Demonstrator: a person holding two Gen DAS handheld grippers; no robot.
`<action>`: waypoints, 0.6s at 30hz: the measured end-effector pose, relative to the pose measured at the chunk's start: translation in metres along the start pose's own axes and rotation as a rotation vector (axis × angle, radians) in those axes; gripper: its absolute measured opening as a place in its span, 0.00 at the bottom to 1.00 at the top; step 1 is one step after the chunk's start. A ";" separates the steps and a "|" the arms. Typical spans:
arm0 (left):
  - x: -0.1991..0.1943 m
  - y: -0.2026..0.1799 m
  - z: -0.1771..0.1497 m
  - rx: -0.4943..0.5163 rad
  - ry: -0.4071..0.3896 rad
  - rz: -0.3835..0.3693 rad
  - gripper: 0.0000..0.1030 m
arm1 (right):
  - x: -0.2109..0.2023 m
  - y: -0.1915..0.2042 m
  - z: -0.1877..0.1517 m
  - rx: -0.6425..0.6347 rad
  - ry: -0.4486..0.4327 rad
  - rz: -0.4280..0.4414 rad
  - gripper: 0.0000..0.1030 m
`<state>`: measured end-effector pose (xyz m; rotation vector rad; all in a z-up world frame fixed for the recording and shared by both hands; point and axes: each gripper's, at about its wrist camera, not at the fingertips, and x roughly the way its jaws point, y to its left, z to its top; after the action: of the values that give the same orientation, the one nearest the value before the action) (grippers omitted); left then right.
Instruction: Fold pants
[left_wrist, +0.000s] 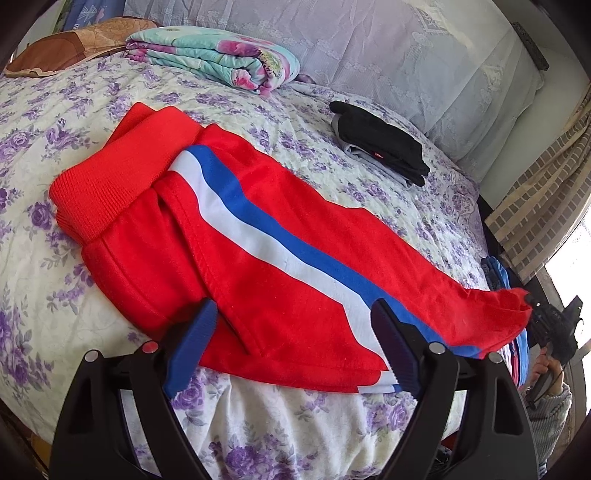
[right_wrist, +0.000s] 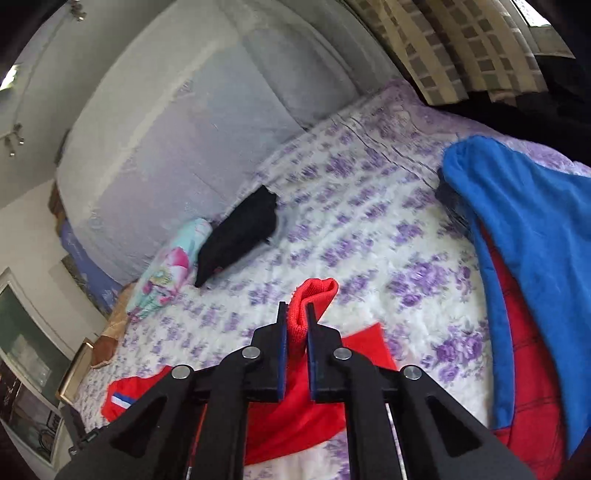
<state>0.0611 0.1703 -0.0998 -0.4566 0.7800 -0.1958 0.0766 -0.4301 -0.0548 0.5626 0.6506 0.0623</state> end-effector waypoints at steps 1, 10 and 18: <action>0.000 0.000 0.000 0.002 0.000 0.000 0.80 | 0.009 -0.013 -0.007 0.029 0.046 -0.034 0.10; 0.004 -0.007 -0.003 0.040 -0.008 0.029 0.86 | -0.003 -0.038 -0.045 0.172 0.154 0.108 0.58; 0.004 -0.007 -0.004 0.054 -0.010 0.034 0.87 | 0.022 -0.029 -0.046 0.202 0.042 0.186 0.30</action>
<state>0.0615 0.1611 -0.1015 -0.3931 0.7700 -0.1818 0.0640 -0.4277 -0.1123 0.8178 0.6479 0.1842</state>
